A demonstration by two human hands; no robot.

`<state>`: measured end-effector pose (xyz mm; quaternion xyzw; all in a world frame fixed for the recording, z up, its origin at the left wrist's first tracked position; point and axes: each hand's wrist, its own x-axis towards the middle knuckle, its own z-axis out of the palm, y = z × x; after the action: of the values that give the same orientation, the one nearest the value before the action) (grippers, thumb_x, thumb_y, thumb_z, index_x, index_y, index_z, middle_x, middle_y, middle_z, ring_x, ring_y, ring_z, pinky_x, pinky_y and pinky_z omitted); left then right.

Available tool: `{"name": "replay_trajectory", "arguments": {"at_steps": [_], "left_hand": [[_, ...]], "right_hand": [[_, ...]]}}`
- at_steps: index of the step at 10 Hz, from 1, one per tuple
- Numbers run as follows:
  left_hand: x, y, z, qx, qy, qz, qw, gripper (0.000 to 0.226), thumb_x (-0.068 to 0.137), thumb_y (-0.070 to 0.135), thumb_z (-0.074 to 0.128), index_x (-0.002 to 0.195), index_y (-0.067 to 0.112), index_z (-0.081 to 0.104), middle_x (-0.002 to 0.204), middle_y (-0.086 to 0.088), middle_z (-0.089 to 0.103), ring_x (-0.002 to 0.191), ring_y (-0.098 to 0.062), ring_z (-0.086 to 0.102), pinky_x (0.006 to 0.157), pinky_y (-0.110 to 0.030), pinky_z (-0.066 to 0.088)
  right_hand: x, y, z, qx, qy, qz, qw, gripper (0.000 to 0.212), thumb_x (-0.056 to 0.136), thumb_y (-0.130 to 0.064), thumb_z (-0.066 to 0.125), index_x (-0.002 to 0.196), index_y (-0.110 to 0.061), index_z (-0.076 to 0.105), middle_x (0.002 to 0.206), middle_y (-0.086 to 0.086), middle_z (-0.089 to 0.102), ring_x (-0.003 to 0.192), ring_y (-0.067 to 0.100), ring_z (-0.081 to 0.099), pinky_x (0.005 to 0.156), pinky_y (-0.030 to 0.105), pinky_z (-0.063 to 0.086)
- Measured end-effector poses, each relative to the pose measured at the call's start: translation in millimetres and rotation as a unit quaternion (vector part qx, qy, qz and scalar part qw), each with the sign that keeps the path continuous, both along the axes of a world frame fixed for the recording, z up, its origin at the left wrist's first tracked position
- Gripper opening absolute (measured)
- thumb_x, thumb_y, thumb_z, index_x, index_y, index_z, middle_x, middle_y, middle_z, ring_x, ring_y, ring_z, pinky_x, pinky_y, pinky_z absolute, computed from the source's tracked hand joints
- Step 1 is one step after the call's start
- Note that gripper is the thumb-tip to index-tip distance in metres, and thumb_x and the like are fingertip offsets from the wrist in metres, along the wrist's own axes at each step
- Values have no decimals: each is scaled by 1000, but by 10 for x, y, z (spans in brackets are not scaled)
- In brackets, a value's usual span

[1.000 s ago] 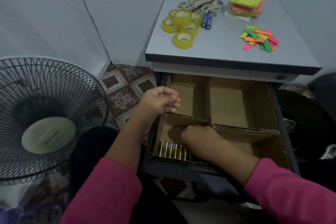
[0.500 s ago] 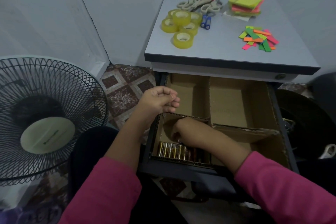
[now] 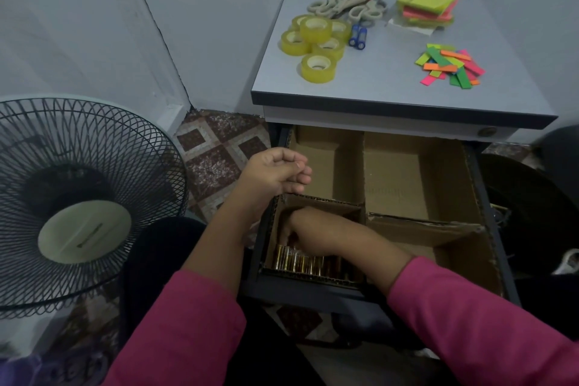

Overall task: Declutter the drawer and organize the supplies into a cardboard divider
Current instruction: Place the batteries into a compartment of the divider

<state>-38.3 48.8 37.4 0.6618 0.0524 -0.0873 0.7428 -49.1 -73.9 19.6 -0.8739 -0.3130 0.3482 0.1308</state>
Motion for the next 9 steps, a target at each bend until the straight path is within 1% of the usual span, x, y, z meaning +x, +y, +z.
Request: {"name": "replay_trajectory", "arguments": {"at_steps": [1, 2, 3, 4, 5, 7, 8, 9], "left_hand": [[6, 11, -7, -2, -2, -2, 1000, 8, 92, 0, 56, 92, 4, 63, 84, -12, 68, 70, -13, 66, 57, -19, 52], [6, 16, -10, -1, -3, -2, 1000, 8, 92, 0, 56, 92, 4, 63, 82, -11, 69, 69, -13, 66, 57, -19, 52], [12, 4, -12, -2, -1, -4, 1000, 8, 92, 0, 56, 92, 3, 63, 82, -11, 68, 69, -13, 66, 56, -19, 53], [11, 0, -9, -2, 0, -2, 1000, 7, 92, 0, 56, 92, 3, 63, 83, -11, 68, 69, -13, 66, 56, -19, 53], [-4, 11, 3, -5, 0, 2, 1000, 8, 92, -1, 56, 93, 3, 63, 82, -12, 68, 68, -13, 66, 56, -19, 53], [3, 3, 4, -4, 4, 2, 1000, 7, 92, -1, 56, 93, 3, 63, 83, -12, 68, 68, -12, 66, 56, -19, 52], [0, 4, 6, -2, 5, 4, 1000, 7, 92, 0, 56, 93, 3, 63, 83, -12, 68, 68, -13, 66, 56, -19, 53], [-8, 7, 7, -1, 7, 7, 1000, 8, 92, -1, 56, 92, 3, 63, 82, -12, 68, 68, -12, 66, 56, -19, 53]], "right_hand": [[19, -14, 58, -7, -6, 7, 1000, 32, 89, 1, 55, 112, -15, 69, 108, 1, 68, 97, 16, 64, 82, 27, 52], [-10, -44, 149, -54, -95, 10, 994, 18, 91, -6, 55, 105, -12, 64, 90, 3, 60, 84, 22, 61, 67, 29, 50], [-94, -94, 165, -97, -174, 28, 980, 19, 93, -4, 50, 108, -8, 62, 103, 9, 62, 95, 28, 62, 70, 32, 46], [-139, -99, 131, -131, -196, 31, 971, 22, 94, -1, 47, 111, -5, 60, 111, 13, 62, 100, 30, 61, 70, 33, 45], [-139, -85, 125, -136, -207, 28, 968, 23, 94, -1, 46, 110, -4, 61, 112, 13, 63, 101, 30, 62, 74, 35, 49], [-144, -189, 138, -131, -218, 32, 967, 22, 94, -1, 47, 108, -6, 62, 109, 11, 64, 99, 29, 63, 73, 33, 49], [-173, -216, 135, -125, -224, 32, 966, 22, 94, -1, 47, 108, -6, 62, 110, 11, 63, 100, 30, 63, 77, 37, 52], [-182, -214, 149, -130, -218, 34, 967, 23, 93, 1, 47, 110, -5, 62, 111, 12, 62, 101, 31, 62, 78, 39, 52]]}}
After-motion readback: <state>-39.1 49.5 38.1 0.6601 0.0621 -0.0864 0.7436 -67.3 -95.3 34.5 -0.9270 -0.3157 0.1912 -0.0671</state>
